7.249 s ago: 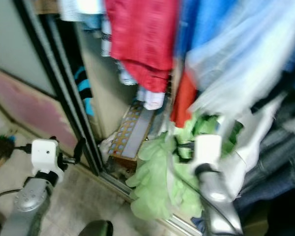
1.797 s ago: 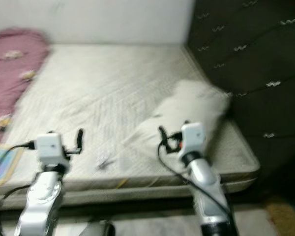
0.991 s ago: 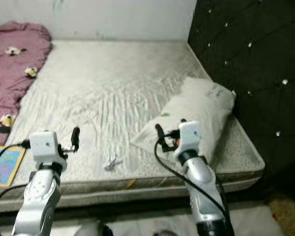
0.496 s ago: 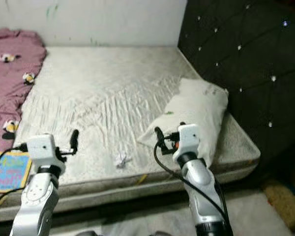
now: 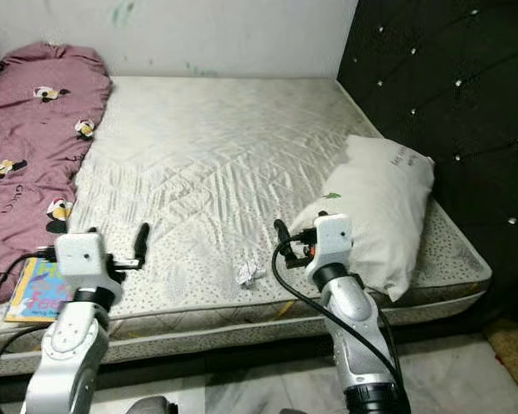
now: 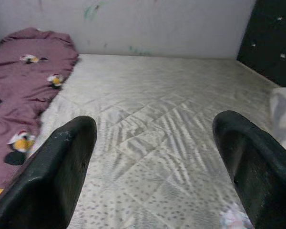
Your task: Clean up the room
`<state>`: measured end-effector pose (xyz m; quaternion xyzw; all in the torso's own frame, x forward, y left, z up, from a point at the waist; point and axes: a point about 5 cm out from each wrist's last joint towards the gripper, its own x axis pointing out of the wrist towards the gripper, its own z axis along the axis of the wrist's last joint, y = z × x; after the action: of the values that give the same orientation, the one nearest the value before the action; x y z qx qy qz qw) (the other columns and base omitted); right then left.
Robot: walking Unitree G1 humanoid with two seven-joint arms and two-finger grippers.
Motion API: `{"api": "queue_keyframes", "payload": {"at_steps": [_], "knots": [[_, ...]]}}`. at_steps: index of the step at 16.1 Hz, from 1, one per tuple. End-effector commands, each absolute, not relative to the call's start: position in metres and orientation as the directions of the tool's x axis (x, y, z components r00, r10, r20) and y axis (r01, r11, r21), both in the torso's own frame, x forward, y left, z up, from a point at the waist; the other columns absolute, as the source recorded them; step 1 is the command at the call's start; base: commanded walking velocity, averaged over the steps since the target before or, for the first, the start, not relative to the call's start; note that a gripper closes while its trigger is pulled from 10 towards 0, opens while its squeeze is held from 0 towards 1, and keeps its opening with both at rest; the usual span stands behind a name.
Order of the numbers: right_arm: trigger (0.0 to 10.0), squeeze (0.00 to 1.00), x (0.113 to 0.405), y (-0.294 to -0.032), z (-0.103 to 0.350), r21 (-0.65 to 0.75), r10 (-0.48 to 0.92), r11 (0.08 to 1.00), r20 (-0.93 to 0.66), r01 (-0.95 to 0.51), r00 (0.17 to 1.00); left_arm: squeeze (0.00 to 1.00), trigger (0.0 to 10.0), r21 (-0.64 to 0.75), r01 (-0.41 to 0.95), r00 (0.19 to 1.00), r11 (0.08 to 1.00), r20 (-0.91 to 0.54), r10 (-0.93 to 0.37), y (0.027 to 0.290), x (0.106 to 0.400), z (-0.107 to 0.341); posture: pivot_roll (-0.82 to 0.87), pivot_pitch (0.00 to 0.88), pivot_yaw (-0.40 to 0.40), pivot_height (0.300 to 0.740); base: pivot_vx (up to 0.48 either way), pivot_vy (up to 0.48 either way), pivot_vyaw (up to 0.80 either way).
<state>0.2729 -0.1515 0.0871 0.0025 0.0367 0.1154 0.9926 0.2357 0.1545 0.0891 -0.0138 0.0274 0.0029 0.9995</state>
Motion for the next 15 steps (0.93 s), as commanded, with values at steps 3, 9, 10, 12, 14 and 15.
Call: {"api": "queue_keyframes", "payload": {"at_steps": [3,9,10,12,14,15], "knots": [[10.0,0.0,0.2727,-0.161,0.0869,-0.008,0.195,0.98,-0.076,-0.196,0.978,0.0,10.0,-0.042,0.013,0.999,0.999,-0.041,-0.014,0.1506,0.2365,0.0934,-0.01,0.0,-0.059,0.74,0.311,0.0,0.0],[10.0,0.0,0.2723,-0.1623,0.085,-0.003,0.188,0.982,-0.085,-0.189,0.978,0.0,10.0,-0.026,0.008,0.999,1.0,-0.051,-0.009,0.1489,0.2374,0.092,-0.01,0.0,-0.058,0.74,0.209,0.0,0.0],[10.0,0.0,0.2728,-0.1629,0.0852,-0.003,0.187,0.982,-0.084,-0.187,0.979,0.0,10.0,-0.018,0.004,0.999,1.0,-0.05,-0.005,0.1492,0.2378,0.0923,-0.01,0.0,-0.058,0.74,0.0,0.0,0.0],[10.0,0.0,0.2734,-0.1628,0.0858,-0.02,0.187,0.982,-0.083,-0.189,0.979,0.0,10.0,-0.018,-0.01,0.999,1.0,-0.051,0.009,0.1505,0.2393,0.0919,-0.01,0.0,-0.057,0.74,0.0,0.0,0.0],[10.0,0.0,0.2734,-0.1624,0.0856,-0.023,0.187,0.982,-0.083,-0.19,0.979,0.0,10.0,-0.015,-0.01,0.999,1.0,-0.051,0.009,0.1505,0.2397,0.0921,-0.01,0.0,-0.056,0.74,0.0,0.0,0.24],[10.0,0.0,0.2734,-0.1623,0.0853,-0.027,0.188,0.981,-0.084,-0.191,0.978,0.0,10.0,-0.012,-0.009,0.999,1.0,-0.05,0.009,0.1505,0.2401,0.0923,-0.01,0.0,-0.056,0.74,0.0,0.0,0.8]]}}
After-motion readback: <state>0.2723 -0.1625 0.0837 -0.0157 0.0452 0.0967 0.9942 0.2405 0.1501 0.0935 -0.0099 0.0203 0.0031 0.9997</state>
